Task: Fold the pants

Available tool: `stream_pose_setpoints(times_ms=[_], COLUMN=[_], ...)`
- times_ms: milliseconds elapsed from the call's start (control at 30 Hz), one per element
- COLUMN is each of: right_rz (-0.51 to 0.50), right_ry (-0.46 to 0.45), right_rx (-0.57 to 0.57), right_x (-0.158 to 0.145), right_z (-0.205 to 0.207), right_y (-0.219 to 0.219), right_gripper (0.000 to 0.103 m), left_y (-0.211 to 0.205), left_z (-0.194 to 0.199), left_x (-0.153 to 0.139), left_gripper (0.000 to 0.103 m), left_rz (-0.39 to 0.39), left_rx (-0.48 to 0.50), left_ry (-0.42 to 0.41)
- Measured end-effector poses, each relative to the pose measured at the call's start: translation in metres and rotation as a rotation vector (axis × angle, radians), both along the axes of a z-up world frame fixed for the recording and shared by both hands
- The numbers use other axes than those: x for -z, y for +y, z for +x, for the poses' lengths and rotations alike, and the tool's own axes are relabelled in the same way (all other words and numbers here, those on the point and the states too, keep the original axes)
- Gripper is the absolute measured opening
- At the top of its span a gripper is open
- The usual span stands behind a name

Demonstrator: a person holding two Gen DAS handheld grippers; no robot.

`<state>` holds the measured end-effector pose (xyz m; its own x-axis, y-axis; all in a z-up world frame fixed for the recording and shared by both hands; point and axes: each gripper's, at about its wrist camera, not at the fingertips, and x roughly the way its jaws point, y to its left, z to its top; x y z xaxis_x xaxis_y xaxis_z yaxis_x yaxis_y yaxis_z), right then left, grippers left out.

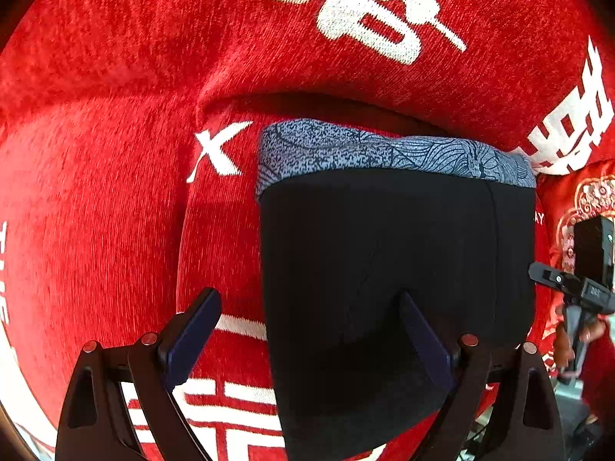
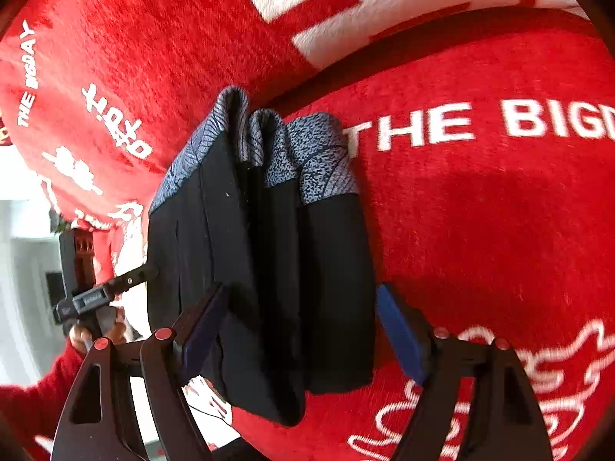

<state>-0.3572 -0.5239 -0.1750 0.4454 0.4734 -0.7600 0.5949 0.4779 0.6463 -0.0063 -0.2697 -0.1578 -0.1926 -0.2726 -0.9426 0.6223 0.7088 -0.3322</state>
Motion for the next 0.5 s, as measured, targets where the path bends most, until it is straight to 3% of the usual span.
stream_pose_setpoints(times_ms=[167,233,500], right_rz=[0.051,0.074,0.13], right_ry=[-0.037,-0.042,-0.043], right_rx=[-0.03,-0.041,-0.042], right_x=[0.01,0.015,0.025], right_z=[0.009,0.012,0.022], right_y=[-0.006,-0.009,-0.014], right_gripper=[0.083,0.083,0.084], left_y=[-0.003,-0.003,-0.004], left_z=[0.009,0.012,0.013], left_x=[0.01,0.02,0.04], left_gripper=[0.094,0.102,0.102], left_rz=[-0.038,-0.052,-0.101], left_rx=[0.024,0.001,-0.095], left_ry=[0.054,0.095,0.15])
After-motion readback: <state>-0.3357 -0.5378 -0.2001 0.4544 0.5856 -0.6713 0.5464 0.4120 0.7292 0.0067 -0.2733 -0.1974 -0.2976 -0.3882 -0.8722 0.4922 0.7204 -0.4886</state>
